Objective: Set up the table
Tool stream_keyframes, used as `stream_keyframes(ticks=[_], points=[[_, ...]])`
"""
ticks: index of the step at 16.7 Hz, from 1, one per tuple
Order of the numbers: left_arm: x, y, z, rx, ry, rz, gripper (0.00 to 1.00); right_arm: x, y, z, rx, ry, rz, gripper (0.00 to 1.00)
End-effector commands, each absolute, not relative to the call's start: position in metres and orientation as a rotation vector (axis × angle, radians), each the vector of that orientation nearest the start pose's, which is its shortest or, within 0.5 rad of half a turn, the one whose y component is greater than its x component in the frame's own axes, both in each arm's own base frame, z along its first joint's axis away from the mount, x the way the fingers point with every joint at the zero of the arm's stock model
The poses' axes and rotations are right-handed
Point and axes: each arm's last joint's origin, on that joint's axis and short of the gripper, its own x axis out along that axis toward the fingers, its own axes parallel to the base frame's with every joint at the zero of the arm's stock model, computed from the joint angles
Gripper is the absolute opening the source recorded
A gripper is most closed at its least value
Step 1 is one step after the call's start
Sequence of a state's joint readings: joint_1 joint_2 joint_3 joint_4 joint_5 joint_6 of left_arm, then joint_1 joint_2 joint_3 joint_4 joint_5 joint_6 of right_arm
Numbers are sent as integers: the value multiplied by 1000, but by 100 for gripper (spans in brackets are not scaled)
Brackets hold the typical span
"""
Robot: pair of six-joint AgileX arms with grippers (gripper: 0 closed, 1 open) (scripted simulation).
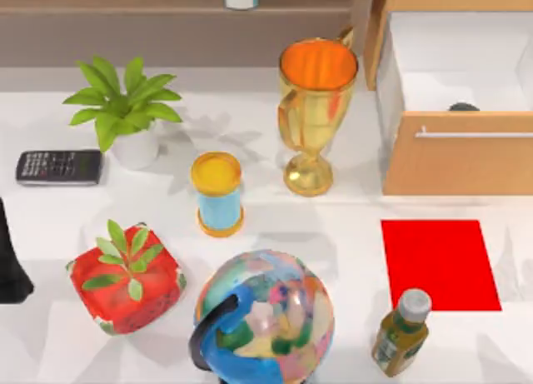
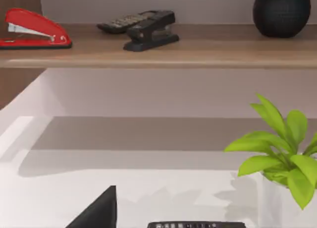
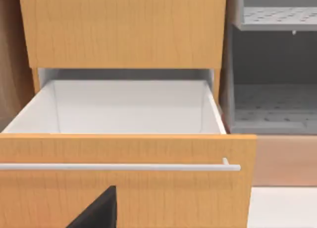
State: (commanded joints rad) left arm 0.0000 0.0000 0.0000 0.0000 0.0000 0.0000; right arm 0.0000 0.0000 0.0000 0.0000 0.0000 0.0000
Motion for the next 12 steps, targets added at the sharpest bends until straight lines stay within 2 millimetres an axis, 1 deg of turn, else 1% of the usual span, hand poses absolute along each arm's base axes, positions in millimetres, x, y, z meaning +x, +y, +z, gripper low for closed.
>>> stream_keyframes(ticks=[3, 6, 9, 11, 12], points=[[106, -1, 160, 0, 0, 0, 100, 106, -1, 162, 0, 9, 0, 100], [106, -1, 160, 0, 0, 0, 100, 107, -1, 178, 1, 82, 1, 100], [106, -1, 160, 0, 0, 0, 100, 115, 1, 211, 11, 208, 5, 100], [106, -1, 160, 0, 0, 0, 100, 131, 3, 239, 24, 317, 10, 100], [106, -1, 160, 0, 0, 0, 100, 143, 5, 254, 31, 379, 12, 100]])
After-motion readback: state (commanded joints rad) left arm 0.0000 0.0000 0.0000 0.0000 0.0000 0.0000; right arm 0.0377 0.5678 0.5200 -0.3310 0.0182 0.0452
